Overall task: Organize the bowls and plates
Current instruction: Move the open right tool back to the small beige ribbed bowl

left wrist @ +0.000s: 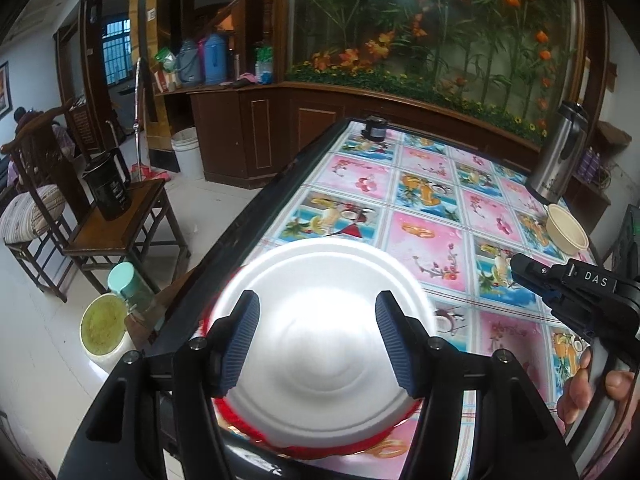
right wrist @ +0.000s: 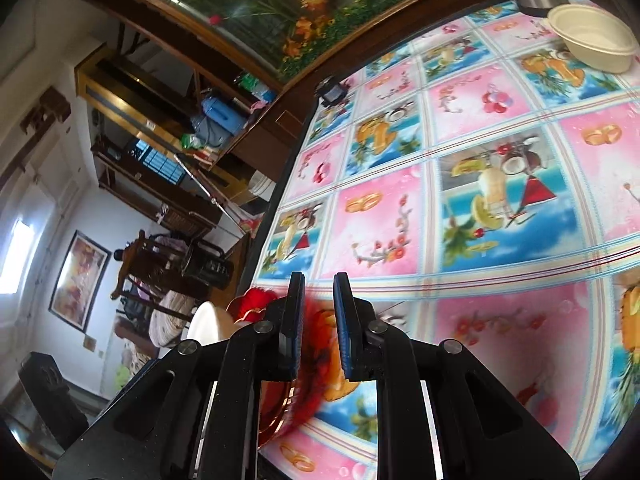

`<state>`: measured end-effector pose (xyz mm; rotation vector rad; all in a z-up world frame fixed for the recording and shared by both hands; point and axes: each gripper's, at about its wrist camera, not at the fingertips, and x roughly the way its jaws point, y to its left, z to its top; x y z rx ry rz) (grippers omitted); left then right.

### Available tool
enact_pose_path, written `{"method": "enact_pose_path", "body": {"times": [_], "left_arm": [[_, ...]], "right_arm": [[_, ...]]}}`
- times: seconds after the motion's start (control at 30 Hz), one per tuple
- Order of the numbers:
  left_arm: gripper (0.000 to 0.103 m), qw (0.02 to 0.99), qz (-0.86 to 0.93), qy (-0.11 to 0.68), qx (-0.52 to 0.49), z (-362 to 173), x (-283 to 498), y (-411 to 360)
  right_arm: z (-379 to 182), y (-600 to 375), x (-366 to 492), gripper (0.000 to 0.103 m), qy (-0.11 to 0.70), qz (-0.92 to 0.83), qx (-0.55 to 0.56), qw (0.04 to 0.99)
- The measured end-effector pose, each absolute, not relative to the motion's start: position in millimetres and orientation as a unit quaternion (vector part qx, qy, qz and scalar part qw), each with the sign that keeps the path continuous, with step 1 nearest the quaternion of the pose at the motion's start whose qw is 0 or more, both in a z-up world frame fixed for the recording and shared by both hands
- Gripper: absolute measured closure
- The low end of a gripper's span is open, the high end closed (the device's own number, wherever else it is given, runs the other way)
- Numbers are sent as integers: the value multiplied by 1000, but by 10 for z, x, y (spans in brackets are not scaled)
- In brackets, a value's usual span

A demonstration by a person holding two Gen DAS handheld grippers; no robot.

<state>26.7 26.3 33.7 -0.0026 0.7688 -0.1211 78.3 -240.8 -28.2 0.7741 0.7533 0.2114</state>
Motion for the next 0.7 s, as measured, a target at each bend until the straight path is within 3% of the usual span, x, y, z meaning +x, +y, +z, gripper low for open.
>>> {"method": "enact_pose_path", "body": {"times": [0.37, 0.7], "left_arm": [[36, 903, -143, 403, 31, 318, 416, -653], [35, 815, -261, 515, 36, -148, 931, -1932]], "right_arm": [[-516, -3305, 691, 89, 343, 45, 414, 842], [-664, -4905, 190, 89, 287, -83, 484, 822]]}}
